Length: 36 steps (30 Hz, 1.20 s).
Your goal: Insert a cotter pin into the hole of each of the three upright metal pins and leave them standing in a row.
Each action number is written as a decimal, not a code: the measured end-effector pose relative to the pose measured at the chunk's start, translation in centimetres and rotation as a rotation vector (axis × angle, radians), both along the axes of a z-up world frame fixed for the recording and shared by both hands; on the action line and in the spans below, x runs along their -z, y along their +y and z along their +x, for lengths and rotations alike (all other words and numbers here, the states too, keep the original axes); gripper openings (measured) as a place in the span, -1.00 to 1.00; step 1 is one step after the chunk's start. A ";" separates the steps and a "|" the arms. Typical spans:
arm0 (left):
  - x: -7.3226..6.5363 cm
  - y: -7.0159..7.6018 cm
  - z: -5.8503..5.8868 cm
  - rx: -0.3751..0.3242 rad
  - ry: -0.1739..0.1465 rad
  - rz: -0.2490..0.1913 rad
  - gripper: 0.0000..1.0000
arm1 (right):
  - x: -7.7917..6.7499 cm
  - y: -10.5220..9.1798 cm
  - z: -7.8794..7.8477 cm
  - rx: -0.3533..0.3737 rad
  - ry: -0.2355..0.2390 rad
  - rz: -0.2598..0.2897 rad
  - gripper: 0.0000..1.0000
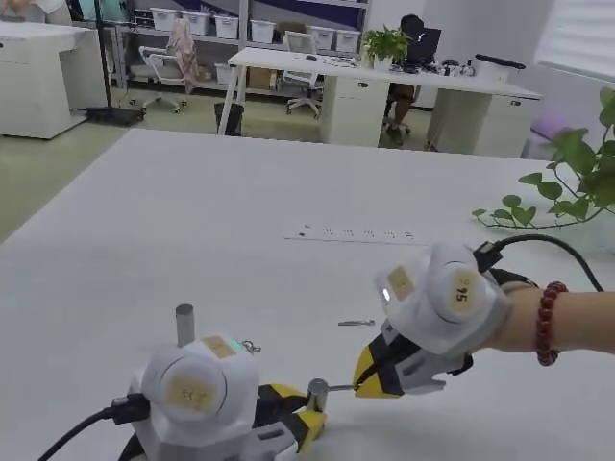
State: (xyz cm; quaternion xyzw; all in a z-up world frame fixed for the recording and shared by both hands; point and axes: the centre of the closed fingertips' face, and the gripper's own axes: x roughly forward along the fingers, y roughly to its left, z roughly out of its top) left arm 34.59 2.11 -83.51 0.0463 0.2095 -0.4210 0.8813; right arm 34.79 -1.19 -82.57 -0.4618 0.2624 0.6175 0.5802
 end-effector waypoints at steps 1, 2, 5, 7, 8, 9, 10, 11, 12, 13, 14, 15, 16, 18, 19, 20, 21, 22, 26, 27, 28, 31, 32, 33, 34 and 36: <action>0.0 0.0 0.0 0.000 0.000 0.000 -0.77 | 0.0 0.1 -0.1 0.001 0.005 0.003 -0.94; 0.0 0.0 0.0 0.000 -0.002 0.000 -0.77 | -0.1 0.3 -0.1 -0.003 0.004 0.004 -0.94; 0.0 -0.1 0.0 0.002 -0.003 -0.001 -0.77 | -0.3 1.0 -0.5 -0.010 0.011 0.019 -0.94; 0.0 -0.2 0.0 0.001 -0.002 -0.004 -0.78 | -0.3 1.4 -0.5 -0.015 0.007 0.018 -0.94; 0.0 -0.2 0.0 0.000 0.000 -0.005 -0.77 | -0.3 1.5 -0.5 -0.016 0.010 0.019 -0.94; 0.0 -0.3 0.0 0.000 0.002 -0.008 -0.77 | -0.3 1.7 -0.6 -0.016 0.013 0.020 -0.94; 0.0 -0.3 0.0 -0.001 0.003 -0.009 -0.77 | -0.3 1.7 -0.6 -0.013 0.014 0.021 -0.94; 0.0 -0.3 0.0 -0.002 0.004 -0.010 -0.77 | -0.3 1.9 -0.6 -0.010 0.015 0.021 -0.94; 0.0 -0.3 0.0 -0.003 0.005 -0.013 -0.77 | -0.3 2.0 -0.6 -0.003 0.017 0.021 -0.94; 0.0 -0.3 0.0 -0.003 0.006 -0.014 -0.77 | -0.3 2.1 -0.7 0.002 0.020 0.024 -0.93; 0.1 -0.3 0.0 -0.004 0.010 -0.010 -0.77 | -0.3 2.2 -0.7 0.006 0.024 0.026 -0.93; 0.3 -0.3 -0.1 -0.004 0.013 -0.008 -0.78 | -0.4 2.4 -0.8 0.021 0.036 0.033 -0.93; 0.4 -0.2 -0.1 -0.007 0.014 -0.010 -0.78 | -0.3 2.4 -0.8 0.042 0.045 0.037 -0.92; 0.3 -0.2 -0.1 -0.012 0.016 -0.015 -0.78 | -0.4 2.6 -0.7 0.058 0.054 0.042 -0.92; 0.3 -0.2 0.0 -0.012 0.016 -0.015 -0.78 | -0.4 2.5 -0.8 0.059 0.053 0.041 -0.92; 0.4 -0.2 0.0 -0.013 0.016 -0.015 -0.78 | -0.4 2.5 -0.8 0.061 0.053 0.042 -0.92; 0.4 -0.2 0.0 -0.014 0.020 -0.016 -0.77 | -0.4 2.5 -0.8 0.068 0.056 0.044 -0.91; 0.4 -0.2 0.0 -0.014 0.020 -0.016 -0.77 | -0.4 2.5 -0.9 0.083 0.068 0.049 -0.90; 0.4 -0.1 0.0 -0.017 0.024 -0.020 -0.77 | -0.9 2.5 -1.0 0.108 0.085 0.072 -0.81; 0.3 -0.1 0.0 -0.017 0.025 -0.020 -0.77 | -0.9 2.4 -1.0 0.108 0.083 0.071 -0.81; 0.3 -0.1 0.0 -0.017 0.025 -0.020 -0.77 | -0.9 2.3 -0.9 0.107 0.078 0.065 -0.81; 0.3 -0.1 -0.1 -0.017 0.027 -0.022 -0.77 | -0.9 2.2 -1.1 0.096 0.075 0.053 -0.81; 0.3 -0.1 -0.1 -0.017 0.026 -0.021 -0.77 | -0.9 2.1 -1.1 0.095 0.066 0.045 -0.81; 0.3 -0.1 -0.1 -0.017 0.027 -0.022 -0.77 | -0.8 2.0 -1.0 0.092 0.060 0.037 -0.82; 0.3 -0.1 -0.1 -0.017 0.027 -0.022 -0.77 | -0.8 2.0 -1.0 0.092 0.057 0.034 -0.83; 0.2 -0.1 -0.1 -0.017 0.027 -0.022 -0.77 | -0.7 1.8 -1.0 0.097 0.060 0.027 -0.84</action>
